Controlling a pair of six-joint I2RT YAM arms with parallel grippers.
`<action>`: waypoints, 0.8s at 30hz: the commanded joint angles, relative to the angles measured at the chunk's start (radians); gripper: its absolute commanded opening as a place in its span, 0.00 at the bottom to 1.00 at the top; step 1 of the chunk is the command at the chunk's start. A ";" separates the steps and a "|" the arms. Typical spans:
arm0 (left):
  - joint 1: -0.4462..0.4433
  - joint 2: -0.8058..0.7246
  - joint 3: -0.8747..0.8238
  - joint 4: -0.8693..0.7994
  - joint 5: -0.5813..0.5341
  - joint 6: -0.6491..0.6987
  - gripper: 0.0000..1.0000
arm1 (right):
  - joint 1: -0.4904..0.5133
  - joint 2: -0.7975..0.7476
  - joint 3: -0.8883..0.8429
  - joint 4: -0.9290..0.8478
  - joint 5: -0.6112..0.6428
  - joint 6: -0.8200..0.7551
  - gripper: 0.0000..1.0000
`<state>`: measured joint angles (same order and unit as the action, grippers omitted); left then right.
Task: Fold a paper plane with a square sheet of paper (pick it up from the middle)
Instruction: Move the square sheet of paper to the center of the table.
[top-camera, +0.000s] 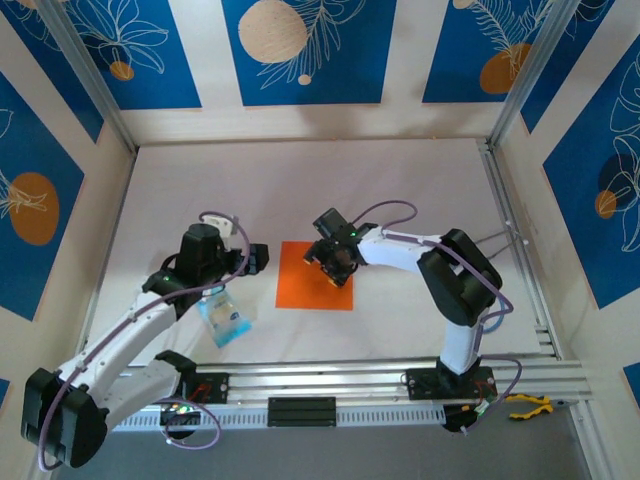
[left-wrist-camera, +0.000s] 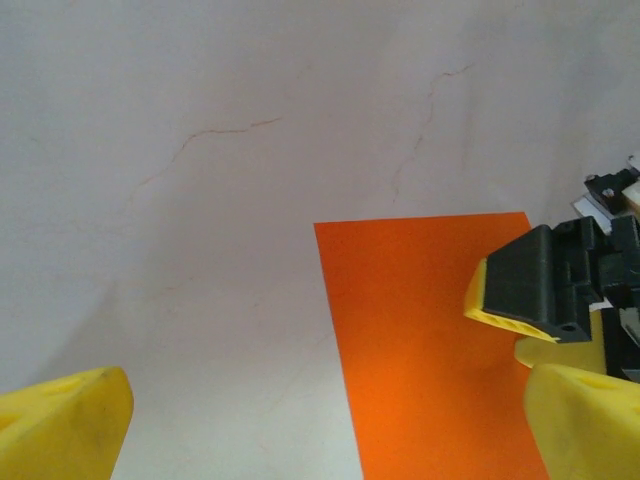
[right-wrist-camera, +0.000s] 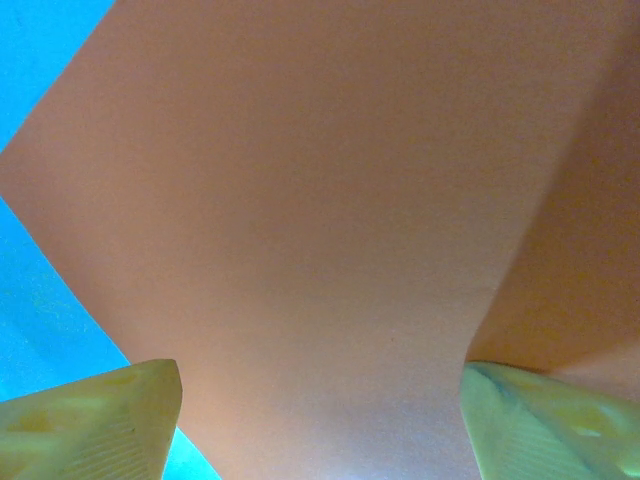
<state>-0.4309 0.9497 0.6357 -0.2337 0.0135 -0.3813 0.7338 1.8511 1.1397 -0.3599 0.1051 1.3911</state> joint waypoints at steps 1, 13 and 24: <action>0.021 -0.019 -0.014 -0.035 0.000 0.027 1.00 | 0.014 0.047 0.011 -0.048 0.016 0.072 0.75; 0.032 0.076 0.075 -0.034 0.167 0.003 0.93 | -0.016 -0.192 -0.057 0.118 0.048 -0.130 0.79; -0.089 0.465 0.391 -0.297 0.148 -0.069 0.76 | -0.244 -0.470 -0.301 0.036 -0.040 -0.345 0.81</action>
<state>-0.4652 1.3365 0.9577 -0.4129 0.1749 -0.4217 0.5411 1.4097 0.8837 -0.2737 0.1558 1.1431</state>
